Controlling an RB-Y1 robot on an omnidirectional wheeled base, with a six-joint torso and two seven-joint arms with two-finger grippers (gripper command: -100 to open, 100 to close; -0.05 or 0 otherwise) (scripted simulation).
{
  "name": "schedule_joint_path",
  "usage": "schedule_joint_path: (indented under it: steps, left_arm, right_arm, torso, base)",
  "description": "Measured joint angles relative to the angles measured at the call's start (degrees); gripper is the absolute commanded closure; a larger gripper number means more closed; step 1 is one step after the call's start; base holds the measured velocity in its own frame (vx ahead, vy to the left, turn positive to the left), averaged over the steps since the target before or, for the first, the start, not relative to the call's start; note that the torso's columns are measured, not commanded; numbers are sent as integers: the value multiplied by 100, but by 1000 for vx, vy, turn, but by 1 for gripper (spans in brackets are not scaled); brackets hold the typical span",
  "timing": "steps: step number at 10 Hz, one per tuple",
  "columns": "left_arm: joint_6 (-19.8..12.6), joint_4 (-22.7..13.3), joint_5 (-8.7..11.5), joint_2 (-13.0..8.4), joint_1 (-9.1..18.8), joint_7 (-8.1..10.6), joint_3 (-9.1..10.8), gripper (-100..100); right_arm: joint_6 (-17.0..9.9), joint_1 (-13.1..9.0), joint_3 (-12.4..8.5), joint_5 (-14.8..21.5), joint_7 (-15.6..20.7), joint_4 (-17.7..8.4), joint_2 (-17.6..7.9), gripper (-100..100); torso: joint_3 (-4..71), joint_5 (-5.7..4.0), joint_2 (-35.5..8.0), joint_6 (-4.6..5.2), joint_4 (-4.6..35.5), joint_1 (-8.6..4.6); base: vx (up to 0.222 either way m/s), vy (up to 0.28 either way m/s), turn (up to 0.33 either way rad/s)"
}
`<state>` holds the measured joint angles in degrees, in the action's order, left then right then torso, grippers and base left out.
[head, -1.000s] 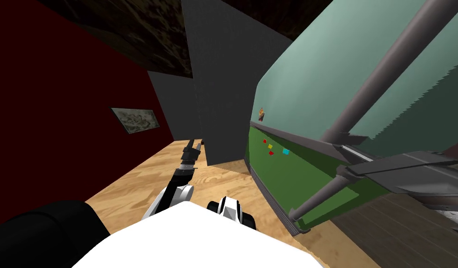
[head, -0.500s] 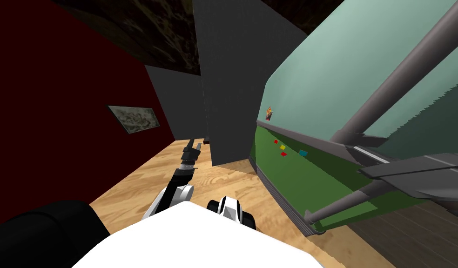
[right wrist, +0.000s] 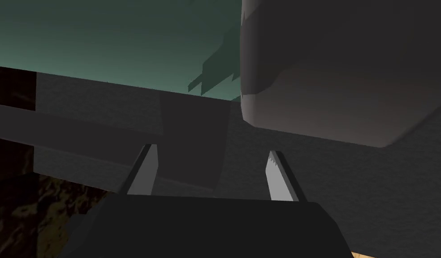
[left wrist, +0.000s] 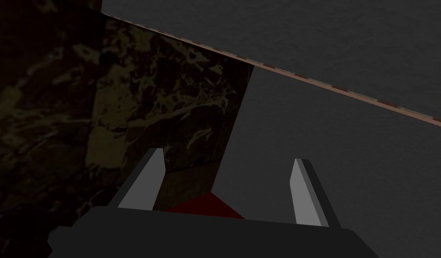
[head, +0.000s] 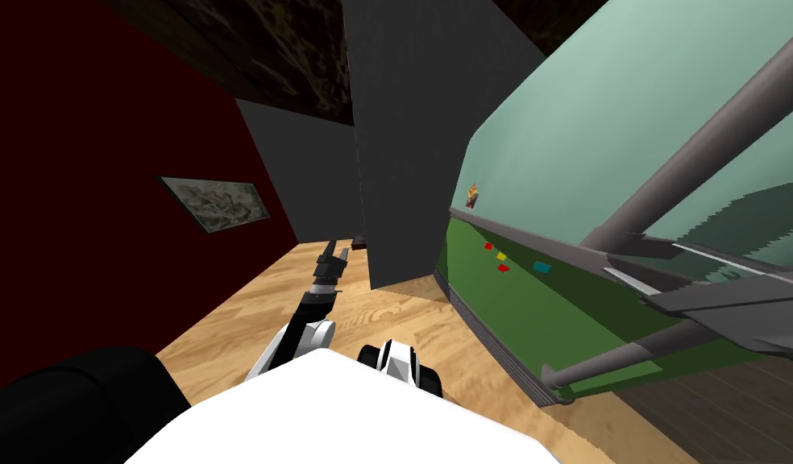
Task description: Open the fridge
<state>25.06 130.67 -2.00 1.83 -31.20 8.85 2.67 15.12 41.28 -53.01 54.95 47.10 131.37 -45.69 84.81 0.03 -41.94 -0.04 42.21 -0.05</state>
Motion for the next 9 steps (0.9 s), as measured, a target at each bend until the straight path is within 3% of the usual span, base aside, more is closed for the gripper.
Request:
schedule_joint_path:
  steps: [4, 8, 9]
  left_arm:
    - [0, 0, 0, 0, 1, 0, -1, 0]
    - [0, 0, 0, -1, 2, 0, 0, 0]
    - [0, 0, 0, -1, 2, 0, 1, 0]
  right_arm:
    - [-98, 284, -437, 47, -94, -332, -191, -100]
    - [-183, 382, -627, 31, -218, -608, -466, -100]
    - [-195, 386, -637, 29, -234, -618, -478, 100]
  torso:
    - [-30, 0, -43, 4, 11, 11]
    - [-19, -5, -28, 1, 5, -6]
    - [-23, -4, -33, 6, 7, -2]
  base:
    - [91, 163, -144]
    - [18, 36, 102]
    - [-11, -33, -201]
